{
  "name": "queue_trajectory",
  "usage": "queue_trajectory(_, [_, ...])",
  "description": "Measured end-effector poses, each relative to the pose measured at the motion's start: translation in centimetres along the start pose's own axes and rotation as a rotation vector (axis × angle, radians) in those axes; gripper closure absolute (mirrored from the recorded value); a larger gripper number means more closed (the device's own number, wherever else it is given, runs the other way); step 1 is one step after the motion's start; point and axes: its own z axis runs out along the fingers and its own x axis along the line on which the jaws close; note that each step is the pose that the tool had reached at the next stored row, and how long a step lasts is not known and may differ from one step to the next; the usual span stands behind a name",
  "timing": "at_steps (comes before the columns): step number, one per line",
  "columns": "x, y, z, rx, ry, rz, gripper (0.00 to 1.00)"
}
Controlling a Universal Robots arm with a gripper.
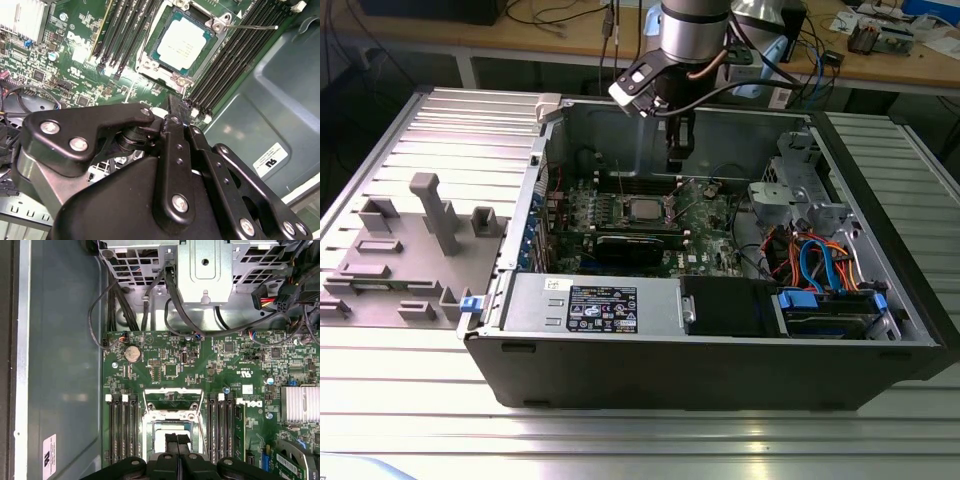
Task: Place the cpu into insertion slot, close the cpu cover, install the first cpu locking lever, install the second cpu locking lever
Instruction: 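Close the cpu cover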
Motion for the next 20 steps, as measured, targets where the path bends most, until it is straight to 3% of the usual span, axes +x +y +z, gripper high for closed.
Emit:
queue_trajectory(11, [0.00, 0.63, 0.02, 0.0001, 0.0000, 0.000, 0.89])
queue_trajectory(20, [0.00, 0.79, 0.02, 0.0000, 0.0000, 0.000, 0.89])
